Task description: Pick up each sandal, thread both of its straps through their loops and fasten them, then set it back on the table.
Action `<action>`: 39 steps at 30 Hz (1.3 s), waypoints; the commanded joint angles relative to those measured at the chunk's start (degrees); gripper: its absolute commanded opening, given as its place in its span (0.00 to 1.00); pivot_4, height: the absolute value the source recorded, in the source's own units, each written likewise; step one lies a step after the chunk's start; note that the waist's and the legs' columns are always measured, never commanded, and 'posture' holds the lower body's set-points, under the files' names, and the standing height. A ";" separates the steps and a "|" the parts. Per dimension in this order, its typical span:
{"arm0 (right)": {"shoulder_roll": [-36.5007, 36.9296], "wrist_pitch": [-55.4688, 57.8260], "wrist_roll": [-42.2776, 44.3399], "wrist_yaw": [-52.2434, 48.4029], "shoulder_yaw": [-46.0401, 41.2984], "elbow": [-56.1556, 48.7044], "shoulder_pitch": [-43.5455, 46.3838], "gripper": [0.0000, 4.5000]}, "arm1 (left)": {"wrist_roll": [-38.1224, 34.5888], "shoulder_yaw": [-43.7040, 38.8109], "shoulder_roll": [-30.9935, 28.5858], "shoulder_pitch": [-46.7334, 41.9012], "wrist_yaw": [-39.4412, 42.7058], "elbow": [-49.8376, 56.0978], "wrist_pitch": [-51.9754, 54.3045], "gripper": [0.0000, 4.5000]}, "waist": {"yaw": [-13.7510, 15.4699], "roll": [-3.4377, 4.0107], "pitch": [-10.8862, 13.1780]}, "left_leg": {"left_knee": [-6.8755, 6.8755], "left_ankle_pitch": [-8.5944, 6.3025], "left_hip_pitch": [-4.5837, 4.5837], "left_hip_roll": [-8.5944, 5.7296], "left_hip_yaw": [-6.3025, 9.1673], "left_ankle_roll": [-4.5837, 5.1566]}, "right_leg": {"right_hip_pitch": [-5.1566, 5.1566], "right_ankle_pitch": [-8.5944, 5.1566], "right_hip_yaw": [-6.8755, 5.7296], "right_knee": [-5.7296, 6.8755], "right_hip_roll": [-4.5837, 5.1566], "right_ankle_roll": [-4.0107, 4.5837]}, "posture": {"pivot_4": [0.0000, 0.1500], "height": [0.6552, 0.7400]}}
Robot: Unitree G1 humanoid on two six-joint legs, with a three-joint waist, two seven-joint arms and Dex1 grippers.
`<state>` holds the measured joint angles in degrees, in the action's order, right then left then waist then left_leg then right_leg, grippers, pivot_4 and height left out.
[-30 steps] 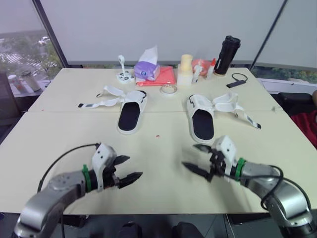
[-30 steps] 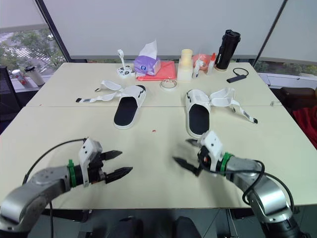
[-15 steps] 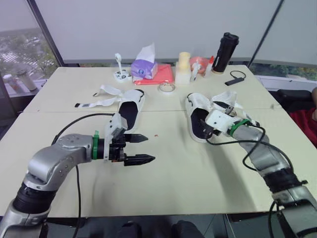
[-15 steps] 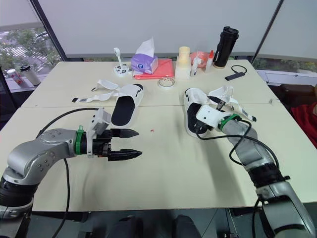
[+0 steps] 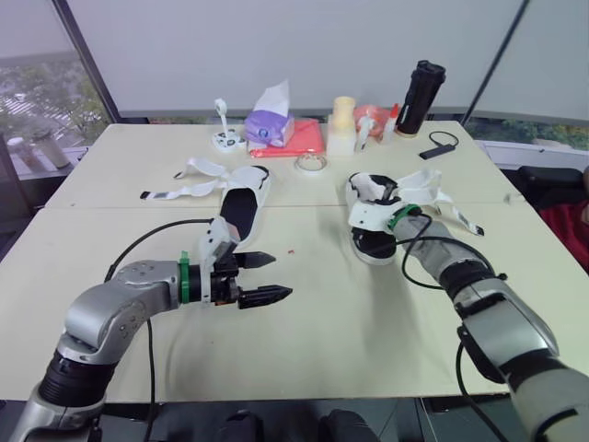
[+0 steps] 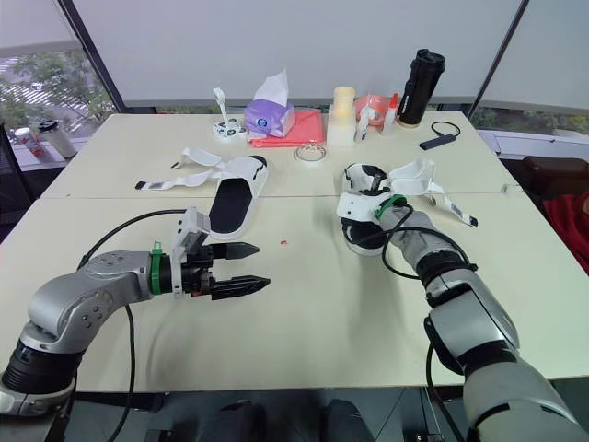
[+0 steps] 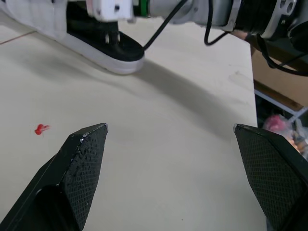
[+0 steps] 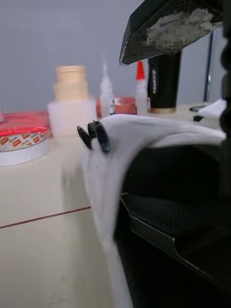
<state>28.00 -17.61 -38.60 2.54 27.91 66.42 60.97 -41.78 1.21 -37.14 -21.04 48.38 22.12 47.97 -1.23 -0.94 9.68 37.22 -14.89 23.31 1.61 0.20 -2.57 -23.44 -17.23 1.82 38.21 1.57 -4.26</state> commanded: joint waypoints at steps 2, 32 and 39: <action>-0.67 -0.50 -4.32 4.87 3.43 5.82 3.36 0.59 | -1.06 -1.78 0.32 0.99 -1.62 3.40 -0.12 1.00 | 0.06 0.00 0.00 | 0.00 0.00 0.00 -0.01 0.01 0.00 | 0.00 0.00 0.00 0.00 0.01 0.00 | 1.00 1.00; 32.28 -57.08 -24.07 26.54 7.05 -49.37 -16.22 0.00 | -0.32 -5.86 -8.74 -2.18 6.67 -5.54 -2.25 1.00 | 0.38 0.14 0.08 | 0.01 -0.07 0.16 -0.07 -0.17 0.12 | -0.34 0.00 0.41 0.18 -0.04 -0.02 | 1.00 1.00; 29.50 -57.00 -29.69 27.32 4.73 -50.75 -20.11 0.00 | -0.70 -4.89 -6.80 -1.04 5.83 -3.67 -1.56 1.00 | -0.19 0.13 0.08 | 0.22 -0.07 -0.06 -0.02 -0.40 0.14 | -0.33 0.00 0.65 0.63 -0.11 -0.02 | 1.00 1.00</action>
<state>58.21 -74.97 -67.72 28.31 34.94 16.59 40.51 -41.73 -3.04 -44.14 -22.13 54.48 16.56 46.15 -1.42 -0.81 9.75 37.43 -14.97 23.23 1.61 -0.20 -2.43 -23.77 -17.23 2.47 38.86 1.44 -4.27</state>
